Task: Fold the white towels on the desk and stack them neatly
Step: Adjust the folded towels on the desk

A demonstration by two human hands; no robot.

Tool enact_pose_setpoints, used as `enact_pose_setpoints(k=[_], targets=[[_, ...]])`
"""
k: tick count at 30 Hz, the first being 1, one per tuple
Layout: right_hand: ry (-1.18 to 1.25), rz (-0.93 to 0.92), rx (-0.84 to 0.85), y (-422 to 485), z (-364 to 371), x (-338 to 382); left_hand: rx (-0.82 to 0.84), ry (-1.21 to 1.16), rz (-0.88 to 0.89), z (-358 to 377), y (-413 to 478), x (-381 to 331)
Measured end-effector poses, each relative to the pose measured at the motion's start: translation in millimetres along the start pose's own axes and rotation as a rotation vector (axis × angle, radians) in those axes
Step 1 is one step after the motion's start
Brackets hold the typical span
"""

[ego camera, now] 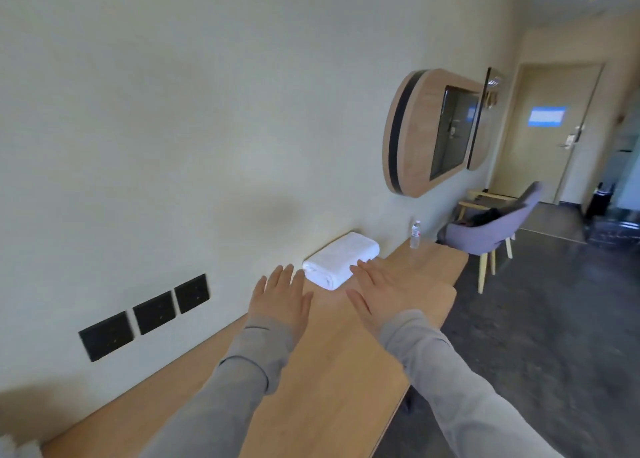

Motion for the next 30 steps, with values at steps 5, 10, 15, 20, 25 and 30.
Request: enact_pose_setpoints(k=[5,10,15,20,25,30], targets=[[-0.002,0.113,-0.034,-4,-11,-72,-0.002,-0.046,0.095,25,36,-68],[-0.074,0.183,0.0,4,0,-137,0.015,-0.084,0.154,60,82,-115],[-0.161,0.222,-0.005,40,10,-198,0.022,-0.12,0.185,96,154,-145],[-0.191,0.3,-0.023,72,11,-258,0.002,-0.181,0.238,122,219,-184],[-0.203,0.371,-0.034,89,15,-303,0.014,-0.201,0.282,144,253,-221],[-0.189,0.408,-0.034,103,19,-351,0.019,-0.203,0.295,161,282,-259]])
Point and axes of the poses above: each hand's wrist, its own y-axis towards the middle knuckle, its own z-axis out of the palm, x = y × z, the point moved 9 cm from there along y, towards the middle knuckle, and after that the axes turned 8 degrees about -x, right-handed, at the moved point
